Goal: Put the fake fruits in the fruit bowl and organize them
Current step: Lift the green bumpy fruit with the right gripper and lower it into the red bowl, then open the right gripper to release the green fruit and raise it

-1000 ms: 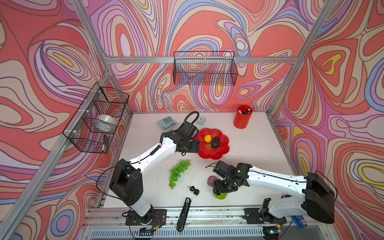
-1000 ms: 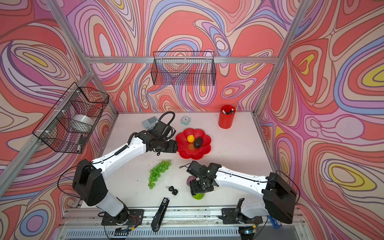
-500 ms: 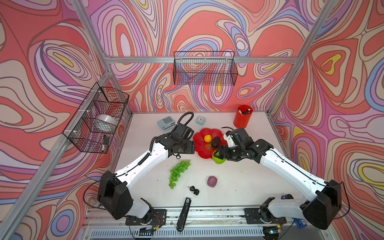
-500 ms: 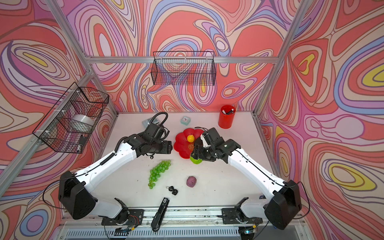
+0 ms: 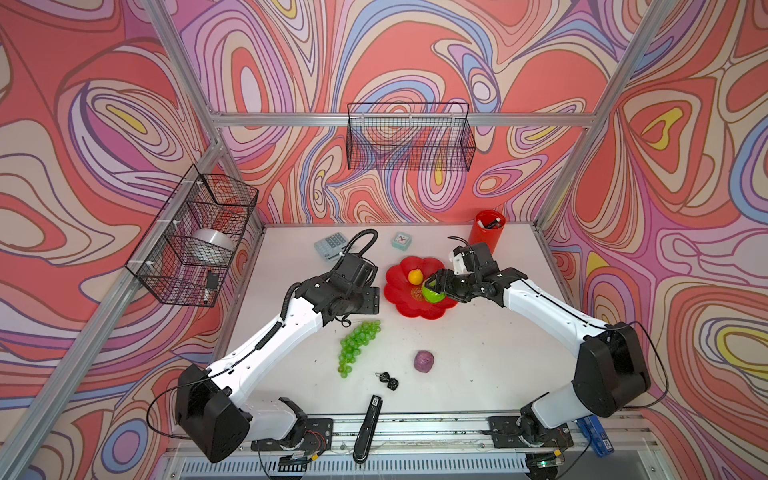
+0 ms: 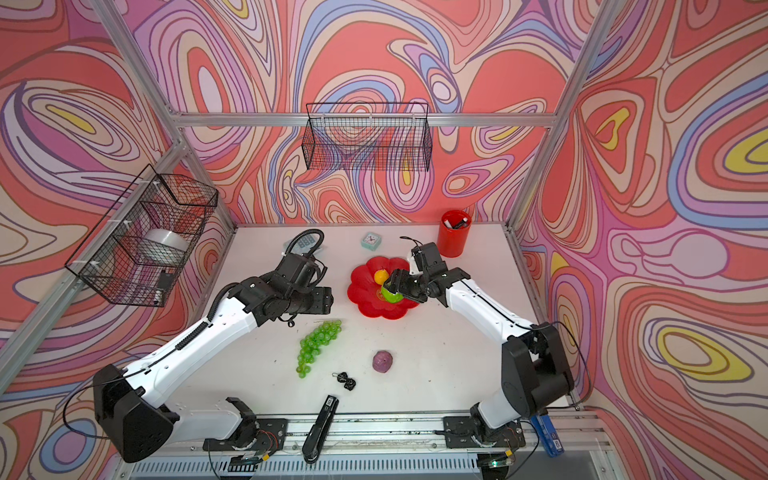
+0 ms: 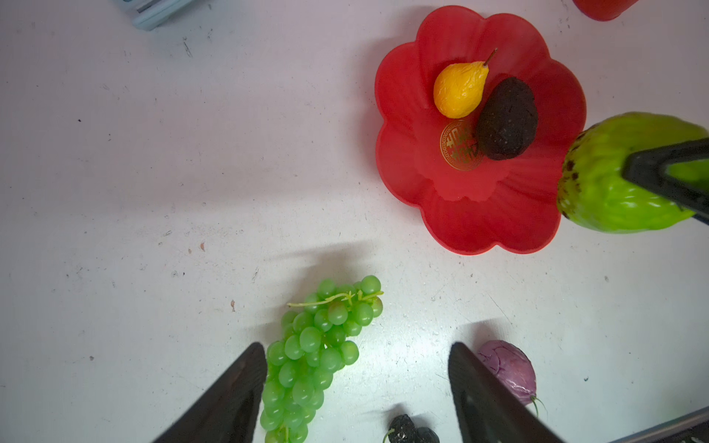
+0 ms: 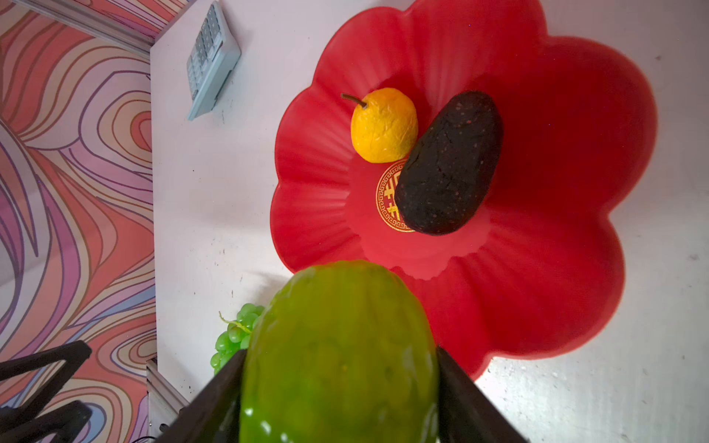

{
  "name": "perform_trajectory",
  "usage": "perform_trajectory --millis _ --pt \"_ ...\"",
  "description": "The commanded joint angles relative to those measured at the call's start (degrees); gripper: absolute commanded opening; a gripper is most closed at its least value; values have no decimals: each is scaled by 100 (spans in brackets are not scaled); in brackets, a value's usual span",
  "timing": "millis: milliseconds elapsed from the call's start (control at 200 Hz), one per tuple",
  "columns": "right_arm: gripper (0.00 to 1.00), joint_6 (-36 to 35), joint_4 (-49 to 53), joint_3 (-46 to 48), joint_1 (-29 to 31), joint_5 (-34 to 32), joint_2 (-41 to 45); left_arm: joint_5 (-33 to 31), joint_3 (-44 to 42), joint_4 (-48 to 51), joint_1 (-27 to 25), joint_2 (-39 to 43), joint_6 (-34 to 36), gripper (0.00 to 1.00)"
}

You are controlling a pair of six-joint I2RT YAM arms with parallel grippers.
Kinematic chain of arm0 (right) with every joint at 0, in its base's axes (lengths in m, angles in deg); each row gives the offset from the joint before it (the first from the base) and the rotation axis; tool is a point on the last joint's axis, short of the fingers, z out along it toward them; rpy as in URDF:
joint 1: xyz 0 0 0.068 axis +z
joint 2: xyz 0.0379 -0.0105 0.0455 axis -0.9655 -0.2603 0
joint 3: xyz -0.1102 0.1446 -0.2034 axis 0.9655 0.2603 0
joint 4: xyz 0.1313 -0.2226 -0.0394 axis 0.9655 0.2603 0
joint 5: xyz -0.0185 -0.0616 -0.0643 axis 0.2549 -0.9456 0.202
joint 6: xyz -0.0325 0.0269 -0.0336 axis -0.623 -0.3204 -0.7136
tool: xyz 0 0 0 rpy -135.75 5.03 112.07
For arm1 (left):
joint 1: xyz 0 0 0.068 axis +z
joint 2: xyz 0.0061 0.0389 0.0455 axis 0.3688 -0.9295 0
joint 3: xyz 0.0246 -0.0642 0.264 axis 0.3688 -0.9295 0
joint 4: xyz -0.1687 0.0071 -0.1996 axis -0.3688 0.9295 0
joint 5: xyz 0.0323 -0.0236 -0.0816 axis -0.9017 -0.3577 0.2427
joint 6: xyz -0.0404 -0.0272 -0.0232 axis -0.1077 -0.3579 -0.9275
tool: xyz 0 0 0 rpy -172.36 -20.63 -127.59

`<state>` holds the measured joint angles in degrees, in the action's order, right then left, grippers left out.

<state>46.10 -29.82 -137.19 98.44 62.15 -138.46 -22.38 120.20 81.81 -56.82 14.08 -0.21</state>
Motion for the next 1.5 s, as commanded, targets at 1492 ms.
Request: perform_trajectory --millis 1492 --pt "80 -890 111 -494 -25 -903 -1278 -212 -162 151 73 7 173 81"
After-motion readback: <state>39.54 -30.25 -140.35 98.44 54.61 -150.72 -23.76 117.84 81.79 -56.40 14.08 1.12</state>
